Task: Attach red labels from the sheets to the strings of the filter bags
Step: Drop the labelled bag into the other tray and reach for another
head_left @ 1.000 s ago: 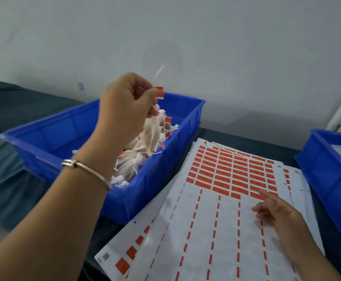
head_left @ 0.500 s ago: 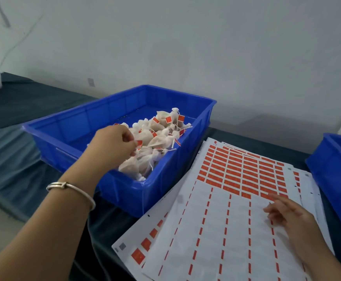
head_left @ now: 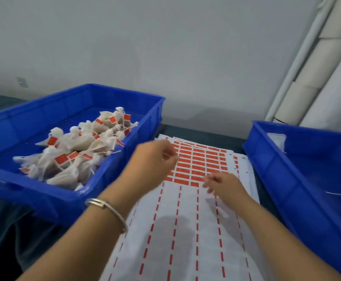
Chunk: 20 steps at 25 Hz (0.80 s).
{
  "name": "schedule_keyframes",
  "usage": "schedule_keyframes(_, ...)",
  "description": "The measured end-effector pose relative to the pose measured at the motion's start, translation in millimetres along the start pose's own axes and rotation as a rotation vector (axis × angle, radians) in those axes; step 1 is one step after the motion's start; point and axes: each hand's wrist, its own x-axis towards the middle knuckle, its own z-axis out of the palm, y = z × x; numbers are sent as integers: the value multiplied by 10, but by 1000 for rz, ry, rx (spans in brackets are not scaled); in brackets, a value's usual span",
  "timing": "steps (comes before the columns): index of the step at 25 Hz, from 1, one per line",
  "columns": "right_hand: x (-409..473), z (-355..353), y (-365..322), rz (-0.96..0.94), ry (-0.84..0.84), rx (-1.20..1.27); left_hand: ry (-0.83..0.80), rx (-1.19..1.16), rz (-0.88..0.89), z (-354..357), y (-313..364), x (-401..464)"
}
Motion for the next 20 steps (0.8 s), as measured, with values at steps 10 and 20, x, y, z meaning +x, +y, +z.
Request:
schedule_keyframes(10,470,-1642,-138,-52,583,159,-282,328,148,1744,-170,93)
schedule_keyframes(20,1171,-1892,980,368,314,-185,-187,413,182,1929,-329,97)
